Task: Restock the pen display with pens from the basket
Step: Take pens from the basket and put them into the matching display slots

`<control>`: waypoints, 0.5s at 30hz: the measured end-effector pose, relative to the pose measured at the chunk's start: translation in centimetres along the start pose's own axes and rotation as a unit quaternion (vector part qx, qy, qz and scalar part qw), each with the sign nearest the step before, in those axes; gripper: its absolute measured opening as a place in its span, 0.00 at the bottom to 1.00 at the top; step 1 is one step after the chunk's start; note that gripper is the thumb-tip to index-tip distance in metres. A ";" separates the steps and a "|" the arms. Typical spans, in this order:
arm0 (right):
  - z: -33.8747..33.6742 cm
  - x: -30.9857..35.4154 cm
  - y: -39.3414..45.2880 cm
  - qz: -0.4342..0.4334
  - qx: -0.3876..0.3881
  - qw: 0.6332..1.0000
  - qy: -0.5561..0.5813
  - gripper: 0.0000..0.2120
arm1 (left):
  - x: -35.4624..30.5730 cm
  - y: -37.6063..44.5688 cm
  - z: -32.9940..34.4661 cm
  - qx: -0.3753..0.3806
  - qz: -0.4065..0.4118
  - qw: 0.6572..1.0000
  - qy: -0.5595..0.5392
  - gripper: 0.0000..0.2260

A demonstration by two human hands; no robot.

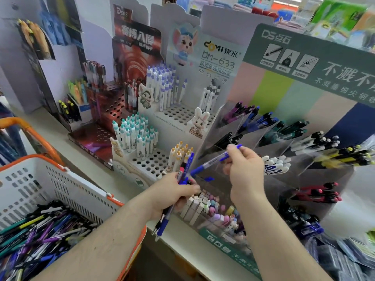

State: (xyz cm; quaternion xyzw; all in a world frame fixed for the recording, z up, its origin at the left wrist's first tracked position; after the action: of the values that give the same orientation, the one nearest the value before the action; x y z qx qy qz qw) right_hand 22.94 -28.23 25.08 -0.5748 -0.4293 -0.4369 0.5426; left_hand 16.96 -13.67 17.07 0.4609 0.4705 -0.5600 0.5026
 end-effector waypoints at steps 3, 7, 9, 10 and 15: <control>-1.2 -0.1 0.4 0.034 -0.045 0.994 0.097 0.12 | 0.3 -0.1 -0.6 -0.039 0.008 0.985 -0.168 0.06; -0.9 -2.0 0.3 0.081 -0.044 0.989 0.118 0.11 | 0.3 0.4 -0.2 -0.052 0.027 0.941 -0.333 0.06; -0.8 -2.7 0.3 0.089 -0.038 0.989 0.115 0.12 | 0.2 0.6 -0.1 -0.050 0.030 0.929 -0.365 0.08; -0.8 -2.9 0.3 0.100 -0.032 0.987 0.122 0.12 | 0.2 0.7 -0.1 -0.042 0.027 0.923 -0.382 0.10; -0.3 -3.9 0.3 0.195 0.028 0.960 0.202 0.08 | -0.1 1.2 -0.4 0.015 0.026 0.863 -0.504 0.19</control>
State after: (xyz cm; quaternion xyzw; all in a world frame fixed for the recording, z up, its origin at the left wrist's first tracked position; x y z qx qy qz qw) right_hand 22.20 -28.58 21.23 -0.5319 -0.2027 -0.4178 0.7082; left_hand 18.18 -13.34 17.00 0.1355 0.1324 -0.7095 0.6788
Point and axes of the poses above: each hand's wrist, its own y-axis towards the middle knuckle, its own z-axis out of the palm, x = y × z, the point moved 3 cm from there along y, towards the middle knuckle, and after that the axes turned 11 degrees about z, right-handed, at the moved point
